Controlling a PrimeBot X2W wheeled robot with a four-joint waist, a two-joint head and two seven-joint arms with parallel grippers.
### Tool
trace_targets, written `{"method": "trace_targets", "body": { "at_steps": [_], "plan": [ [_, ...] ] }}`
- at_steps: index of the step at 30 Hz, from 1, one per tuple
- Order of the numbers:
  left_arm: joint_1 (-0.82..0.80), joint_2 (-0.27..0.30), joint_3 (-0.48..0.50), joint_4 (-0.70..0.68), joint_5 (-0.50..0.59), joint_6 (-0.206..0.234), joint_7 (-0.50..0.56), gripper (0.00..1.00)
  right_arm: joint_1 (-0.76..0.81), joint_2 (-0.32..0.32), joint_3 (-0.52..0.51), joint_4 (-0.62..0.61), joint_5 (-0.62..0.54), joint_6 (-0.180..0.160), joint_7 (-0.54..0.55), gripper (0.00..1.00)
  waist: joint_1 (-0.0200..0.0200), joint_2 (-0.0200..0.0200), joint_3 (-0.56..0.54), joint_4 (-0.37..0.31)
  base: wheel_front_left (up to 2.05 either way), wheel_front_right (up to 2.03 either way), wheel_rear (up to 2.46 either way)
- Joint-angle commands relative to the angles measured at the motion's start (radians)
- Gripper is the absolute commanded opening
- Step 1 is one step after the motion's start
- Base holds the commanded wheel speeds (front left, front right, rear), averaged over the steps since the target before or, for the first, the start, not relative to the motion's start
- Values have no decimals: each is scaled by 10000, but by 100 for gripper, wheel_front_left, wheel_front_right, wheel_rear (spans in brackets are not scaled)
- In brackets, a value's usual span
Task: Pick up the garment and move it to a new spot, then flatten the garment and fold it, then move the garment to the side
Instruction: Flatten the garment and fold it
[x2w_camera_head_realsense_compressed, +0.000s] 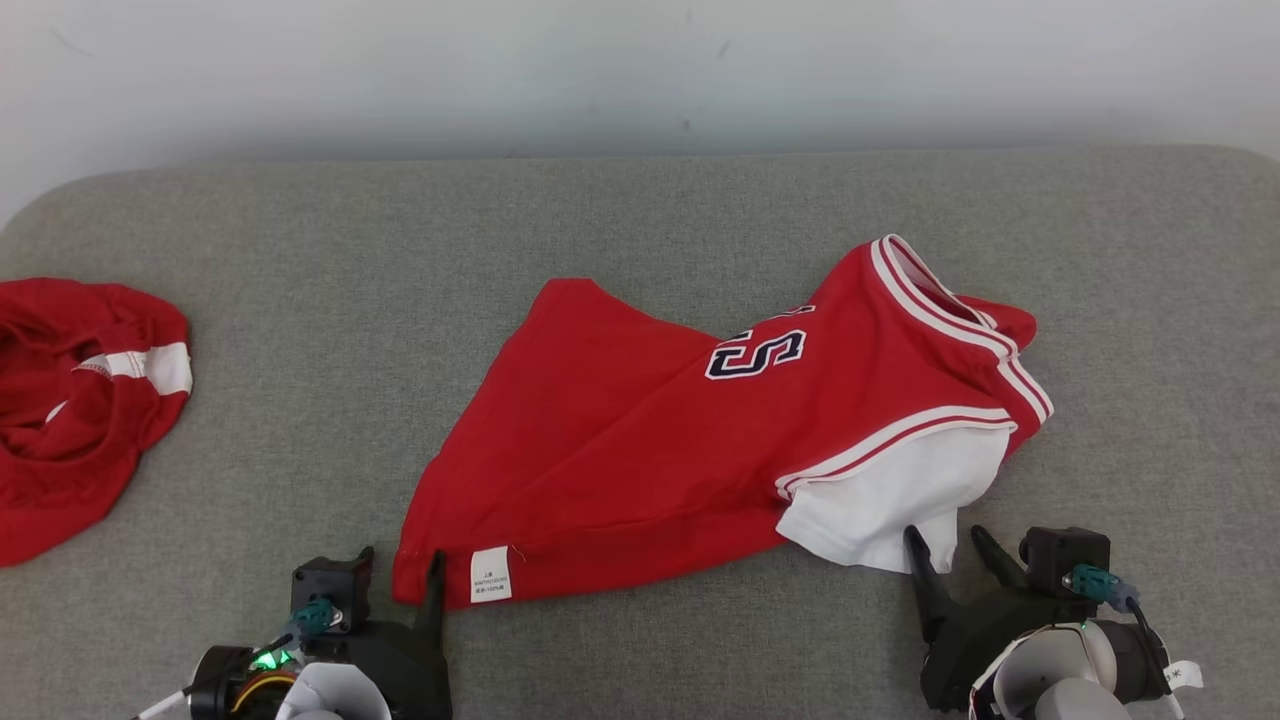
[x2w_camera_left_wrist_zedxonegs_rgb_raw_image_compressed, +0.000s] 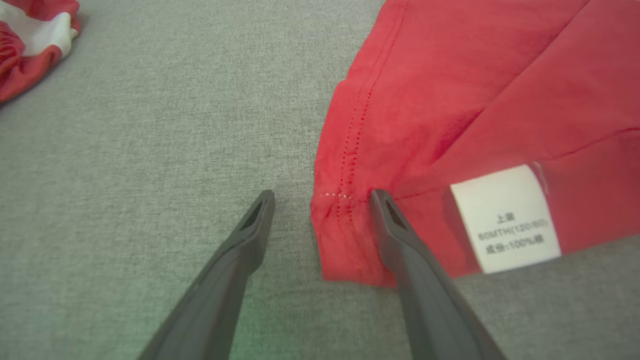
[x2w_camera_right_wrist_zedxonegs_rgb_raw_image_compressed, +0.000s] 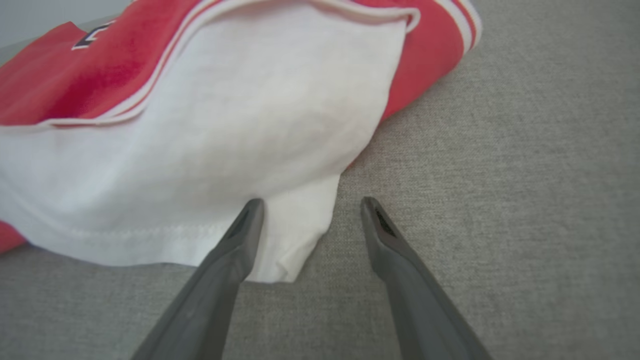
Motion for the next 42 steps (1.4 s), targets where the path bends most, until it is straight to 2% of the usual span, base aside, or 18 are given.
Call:
{"method": "trace_targets", "body": {
  "at_steps": [1,3,4,5,6,19,21,22,24,25,36,42],
  "plan": [
    [-36,76,-33,104,-18,-5,-6,100,-56,1,43,72,-8,-19,-25,100,-1,0,41,-8,0,0,0],
    [-101,97,-105,109,-3,-24,-12,45,-174,6,113,174,1,-19,20,100,-1,0,116,-19,0,0,0],
    [-123,98,-134,130,0,-31,-13,36,-187,9,157,255,56,-19,70,100,-1,0,150,-24,0,0,0],
    [-140,92,-157,143,-16,-36,-11,21,-200,11,176,336,91,-19,108,100,-1,0,179,-27,0,0,0],
    [-147,88,-192,141,-17,-55,-22,0,-220,11,190,412,85,-19,161,100,-1,0,204,-29,0,0,0],
    [-221,22,-347,276,-306,-39,25,0,-70,12,21,1370,180,-25,773,99,-1,0,280,22,0,0,0],
    [-194,22,-359,284,-358,-27,8,0,78,12,-41,1450,180,-27,914,67,-1,0,252,23,0,0,0],
    [-174,25,-365,292,-376,-17,-13,0,153,15,-41,1493,163,-27,994,36,-1,0,239,14,0,0,0],
    [-138,45,-373,300,-403,-21,-37,0,247,31,-33,1526,195,-27,1074,2,-1,0,217,-12,0,0,0],
    [-123,54,-380,312,-422,-22,-58,0,265,35,-43,1536,166,-25,1112,0,-1,0,202,-24,0,0,0],
    [53,6,-337,235,-800,-16,-349,0,602,-10,-512,822,539,-32,893,0,-1,0,-148,-56,0,0,0],
    [-125,-106,-89,-652,-1859,-227,-594,0,684,-3,-676,-1351,1085,-21,656,0,-1,0,-434,-179,0,0,0]
  ]
}}
